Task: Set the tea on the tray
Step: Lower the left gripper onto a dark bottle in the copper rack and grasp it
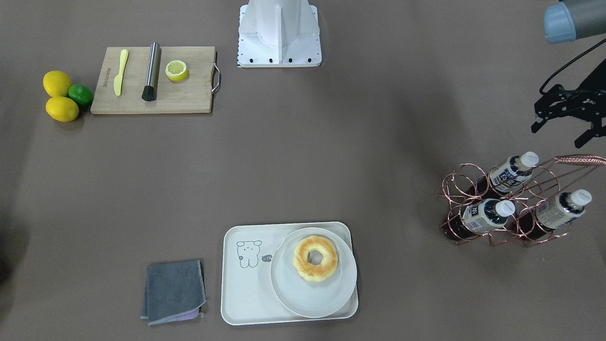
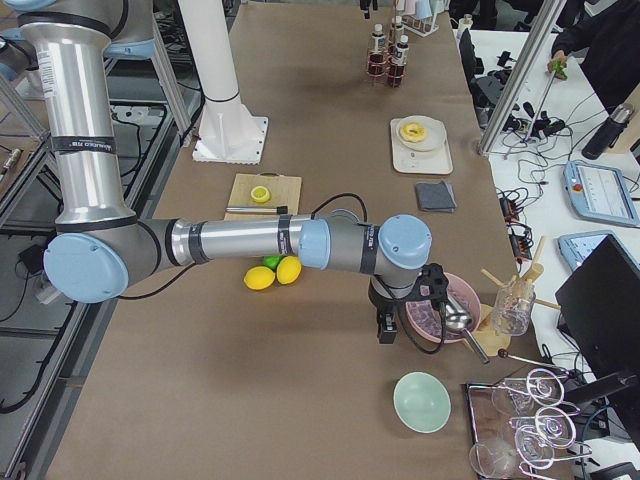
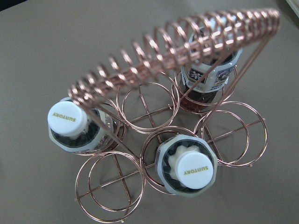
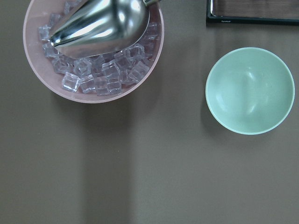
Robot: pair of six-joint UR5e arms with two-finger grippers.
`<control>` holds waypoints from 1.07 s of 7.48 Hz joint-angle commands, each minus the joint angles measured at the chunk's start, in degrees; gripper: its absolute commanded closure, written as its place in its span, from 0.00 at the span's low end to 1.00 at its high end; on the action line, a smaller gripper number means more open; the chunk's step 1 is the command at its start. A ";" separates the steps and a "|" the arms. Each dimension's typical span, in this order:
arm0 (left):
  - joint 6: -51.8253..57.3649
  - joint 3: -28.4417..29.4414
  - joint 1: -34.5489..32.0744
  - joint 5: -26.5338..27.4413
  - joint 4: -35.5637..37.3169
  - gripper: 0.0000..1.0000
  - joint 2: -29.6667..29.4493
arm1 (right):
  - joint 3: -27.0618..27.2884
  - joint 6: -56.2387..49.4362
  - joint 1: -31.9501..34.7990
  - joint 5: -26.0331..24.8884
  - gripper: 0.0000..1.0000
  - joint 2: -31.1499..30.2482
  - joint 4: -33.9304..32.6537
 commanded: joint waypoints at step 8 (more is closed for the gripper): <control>-20.41 2.87 8.24 12.43 -9.55 0.18 -2.13 | -0.40 0.05 0.20 -0.11 0.00 0.58 0.09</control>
